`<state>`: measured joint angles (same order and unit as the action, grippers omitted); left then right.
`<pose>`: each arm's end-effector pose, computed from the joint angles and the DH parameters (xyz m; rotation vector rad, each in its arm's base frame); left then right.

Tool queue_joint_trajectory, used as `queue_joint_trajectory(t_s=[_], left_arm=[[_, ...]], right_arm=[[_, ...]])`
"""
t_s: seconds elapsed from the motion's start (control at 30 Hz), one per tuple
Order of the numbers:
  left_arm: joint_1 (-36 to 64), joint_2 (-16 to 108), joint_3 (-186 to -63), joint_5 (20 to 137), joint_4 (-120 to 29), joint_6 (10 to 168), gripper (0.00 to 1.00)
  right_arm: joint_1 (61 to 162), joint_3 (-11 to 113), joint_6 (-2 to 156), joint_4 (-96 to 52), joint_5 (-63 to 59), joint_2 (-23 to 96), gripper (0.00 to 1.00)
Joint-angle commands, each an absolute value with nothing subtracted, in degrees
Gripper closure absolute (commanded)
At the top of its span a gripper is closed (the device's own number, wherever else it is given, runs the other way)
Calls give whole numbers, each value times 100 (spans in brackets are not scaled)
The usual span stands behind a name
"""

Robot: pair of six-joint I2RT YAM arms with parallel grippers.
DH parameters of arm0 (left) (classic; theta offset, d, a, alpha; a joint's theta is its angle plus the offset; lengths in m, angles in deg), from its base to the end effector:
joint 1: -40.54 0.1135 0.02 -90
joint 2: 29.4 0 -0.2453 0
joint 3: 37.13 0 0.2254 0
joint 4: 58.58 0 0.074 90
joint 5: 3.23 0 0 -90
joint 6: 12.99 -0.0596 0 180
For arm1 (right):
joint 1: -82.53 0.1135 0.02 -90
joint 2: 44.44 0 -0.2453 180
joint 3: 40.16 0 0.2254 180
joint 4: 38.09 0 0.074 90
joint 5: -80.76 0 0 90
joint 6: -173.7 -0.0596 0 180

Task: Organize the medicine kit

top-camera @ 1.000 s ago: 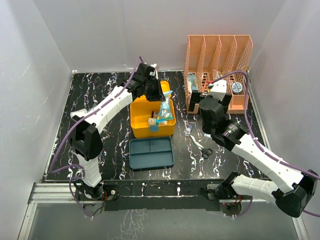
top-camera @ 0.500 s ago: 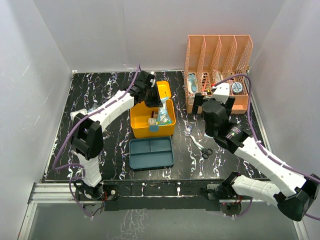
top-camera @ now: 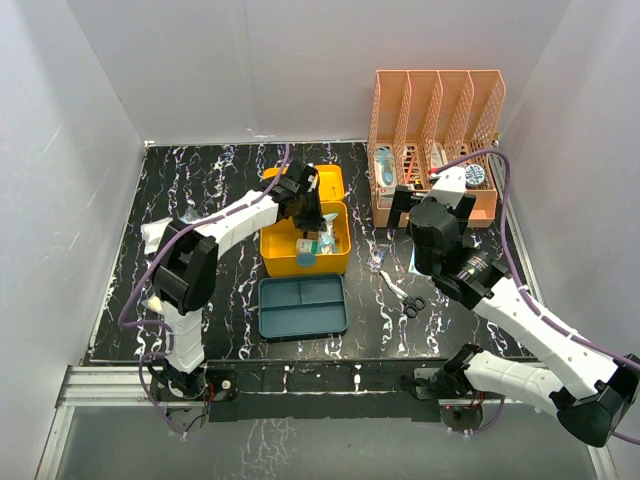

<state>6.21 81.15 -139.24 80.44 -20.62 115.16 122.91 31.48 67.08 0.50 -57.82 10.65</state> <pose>0.3439 -0.2428 0.2136 -0.0281 2.5004 -0.7026 0.1819 0.0961 0.3363 0.1602 1.8166 -0.1309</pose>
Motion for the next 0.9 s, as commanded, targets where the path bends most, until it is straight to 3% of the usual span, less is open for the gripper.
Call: queue_joint_trajectory(t_s=[0.0,0.07,0.2,0.37,0.87], left_arm=[[493,8209,-14008,8004,-1985,11402,100],[473,8234,-14156,8031,-1902,11269,100],[418,8185,-14363,8109,-1700,11044,69],[379,8059,-14470,8193,-1508,10857,57],[383,6907,-14952,8680,-888,10112,56]], right_arm=[[12254,3223,6755,70,-5981,948,2],[12252,3224,6764,100,-6003,932,2],[12236,3172,6801,43,-6013,877,2],[12232,3132,6788,-9,-5971,910,2],[12226,2989,6718,-228,-5851,1049,2]])
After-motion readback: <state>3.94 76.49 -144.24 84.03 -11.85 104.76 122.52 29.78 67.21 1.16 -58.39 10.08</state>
